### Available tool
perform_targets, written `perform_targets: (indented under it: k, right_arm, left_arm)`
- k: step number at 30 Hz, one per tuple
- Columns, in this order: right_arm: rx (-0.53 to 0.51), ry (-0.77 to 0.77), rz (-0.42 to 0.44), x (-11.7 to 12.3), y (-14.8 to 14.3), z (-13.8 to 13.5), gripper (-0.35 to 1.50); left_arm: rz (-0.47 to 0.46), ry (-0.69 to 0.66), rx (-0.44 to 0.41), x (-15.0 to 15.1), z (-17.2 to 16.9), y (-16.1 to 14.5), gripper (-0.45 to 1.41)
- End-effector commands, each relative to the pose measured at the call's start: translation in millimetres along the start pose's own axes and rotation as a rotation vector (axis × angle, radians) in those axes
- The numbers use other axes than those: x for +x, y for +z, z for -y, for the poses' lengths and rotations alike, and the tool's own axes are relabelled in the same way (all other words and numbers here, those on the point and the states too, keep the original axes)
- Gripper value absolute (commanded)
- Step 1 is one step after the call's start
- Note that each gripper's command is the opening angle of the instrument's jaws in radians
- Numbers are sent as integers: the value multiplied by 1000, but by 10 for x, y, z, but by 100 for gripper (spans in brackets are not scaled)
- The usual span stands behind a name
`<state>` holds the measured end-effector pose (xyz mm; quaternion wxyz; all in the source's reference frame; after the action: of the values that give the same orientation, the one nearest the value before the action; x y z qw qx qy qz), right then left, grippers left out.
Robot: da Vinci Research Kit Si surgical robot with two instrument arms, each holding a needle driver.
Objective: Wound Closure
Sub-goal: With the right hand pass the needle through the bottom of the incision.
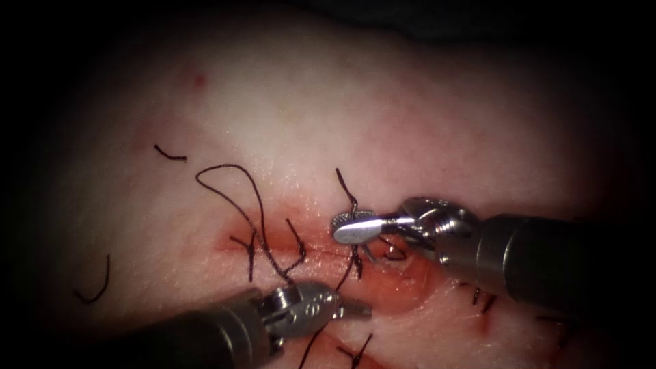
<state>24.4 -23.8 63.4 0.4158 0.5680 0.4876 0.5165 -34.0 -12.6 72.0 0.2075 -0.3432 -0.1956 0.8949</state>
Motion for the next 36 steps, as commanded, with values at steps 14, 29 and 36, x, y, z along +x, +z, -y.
perform_targets:
  k: [14, 29, 36]
  right_arm:
    - [-185, -249, -118, 65, -27, -16, -35]
    - [-301, -313, -106, 90, -42, -32, 31]
    - [-234, -297, -131, 124, -41, -11, 93]
  left_arm:
    - [3, -1, 6, 4, 2, 9, -38]
    - [4, -3, 7, 6, -2, 7, -38]
    - [10, -3, 5, 6, -4, 7, -38]
